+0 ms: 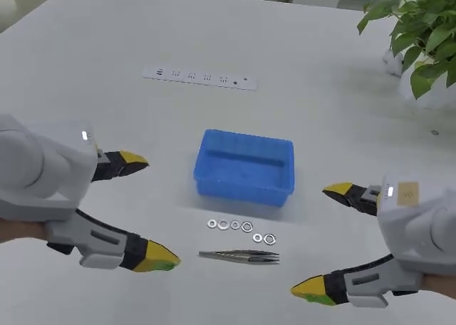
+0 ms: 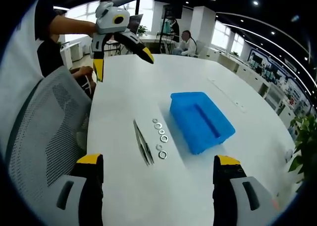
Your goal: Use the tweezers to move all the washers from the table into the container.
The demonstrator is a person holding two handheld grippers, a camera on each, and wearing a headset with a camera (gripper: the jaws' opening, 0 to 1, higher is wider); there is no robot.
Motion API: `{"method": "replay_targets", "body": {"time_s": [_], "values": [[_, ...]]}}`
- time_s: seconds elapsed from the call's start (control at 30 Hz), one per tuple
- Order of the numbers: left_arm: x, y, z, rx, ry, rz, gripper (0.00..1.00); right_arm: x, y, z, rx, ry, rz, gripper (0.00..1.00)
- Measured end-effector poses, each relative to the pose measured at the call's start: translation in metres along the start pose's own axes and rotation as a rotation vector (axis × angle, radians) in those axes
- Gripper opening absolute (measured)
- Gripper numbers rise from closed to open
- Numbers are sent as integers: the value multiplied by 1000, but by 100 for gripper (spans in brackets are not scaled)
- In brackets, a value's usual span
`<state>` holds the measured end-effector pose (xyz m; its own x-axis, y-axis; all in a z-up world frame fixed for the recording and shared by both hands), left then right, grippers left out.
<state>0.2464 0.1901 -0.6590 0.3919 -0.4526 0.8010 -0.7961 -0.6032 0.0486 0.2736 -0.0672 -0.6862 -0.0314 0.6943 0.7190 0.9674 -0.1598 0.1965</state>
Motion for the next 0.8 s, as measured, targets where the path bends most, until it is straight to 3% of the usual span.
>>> {"method": "replay_targets", "body": {"time_s": [0.8], "values": [[5, 2, 0, 14, 4, 14, 94, -5, 1, -4, -16, -16, -8, 91]]}}
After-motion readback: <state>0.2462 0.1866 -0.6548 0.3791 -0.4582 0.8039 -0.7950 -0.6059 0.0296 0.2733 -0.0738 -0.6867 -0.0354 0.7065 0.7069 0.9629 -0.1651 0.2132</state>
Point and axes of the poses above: the centre of the closed fingertips' face, and the gripper's own axes: z roughly forward along the fingers, y roughly to its right, x roughly out of its top, the point moved 7 cm from there along -z, roughly backward along the fingers, and after that the axes turned 6 degrees about -z, right-handed, at the moved point
